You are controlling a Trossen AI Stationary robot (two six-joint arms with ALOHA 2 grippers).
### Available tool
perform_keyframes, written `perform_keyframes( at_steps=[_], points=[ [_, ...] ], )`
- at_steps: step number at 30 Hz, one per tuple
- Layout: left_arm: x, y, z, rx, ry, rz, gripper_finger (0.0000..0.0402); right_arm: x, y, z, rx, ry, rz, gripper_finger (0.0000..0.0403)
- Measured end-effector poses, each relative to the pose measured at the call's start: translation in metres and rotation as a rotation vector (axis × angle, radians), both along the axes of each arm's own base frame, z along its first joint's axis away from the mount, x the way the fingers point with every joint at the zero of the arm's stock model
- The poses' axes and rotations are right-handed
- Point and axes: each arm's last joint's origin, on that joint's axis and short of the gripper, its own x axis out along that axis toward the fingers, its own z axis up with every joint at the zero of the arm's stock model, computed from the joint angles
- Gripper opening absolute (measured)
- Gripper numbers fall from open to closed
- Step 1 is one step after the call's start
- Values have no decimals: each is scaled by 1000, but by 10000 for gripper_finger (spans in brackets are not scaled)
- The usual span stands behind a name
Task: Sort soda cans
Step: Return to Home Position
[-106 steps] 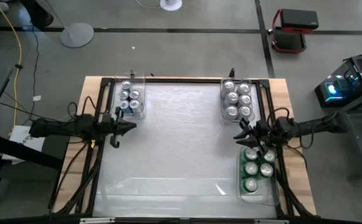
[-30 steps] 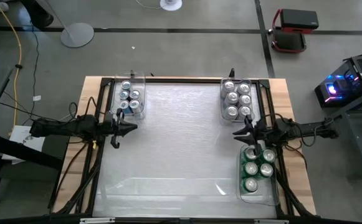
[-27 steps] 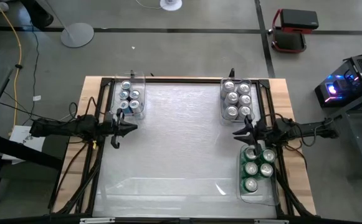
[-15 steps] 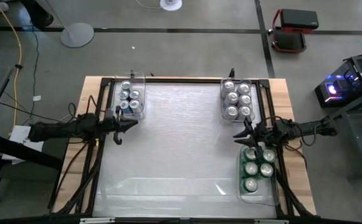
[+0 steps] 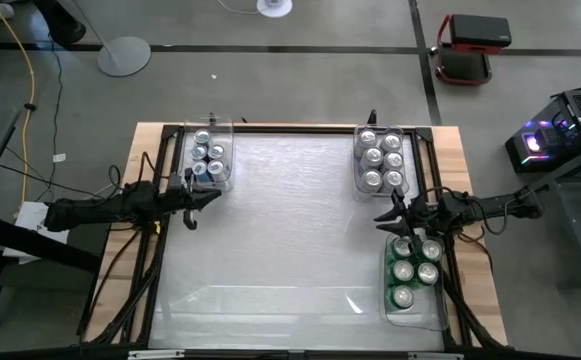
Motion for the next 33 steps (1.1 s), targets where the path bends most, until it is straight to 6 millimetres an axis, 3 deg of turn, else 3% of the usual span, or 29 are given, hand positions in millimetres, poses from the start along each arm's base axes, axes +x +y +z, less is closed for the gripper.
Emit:
perform_keyframes(
  at_steps=[5,16,33],
  points=[
    [0,-3,0,0,0,-26,0,0,0,0,-23,-4,-1,78],
    [0,-6,0,0,1,-63,0,0,0,0,-321,-55,-9,78],
    [0,1,0,0,2,8,0,0,0,0,-334,-57,-9,78]
  ],
)
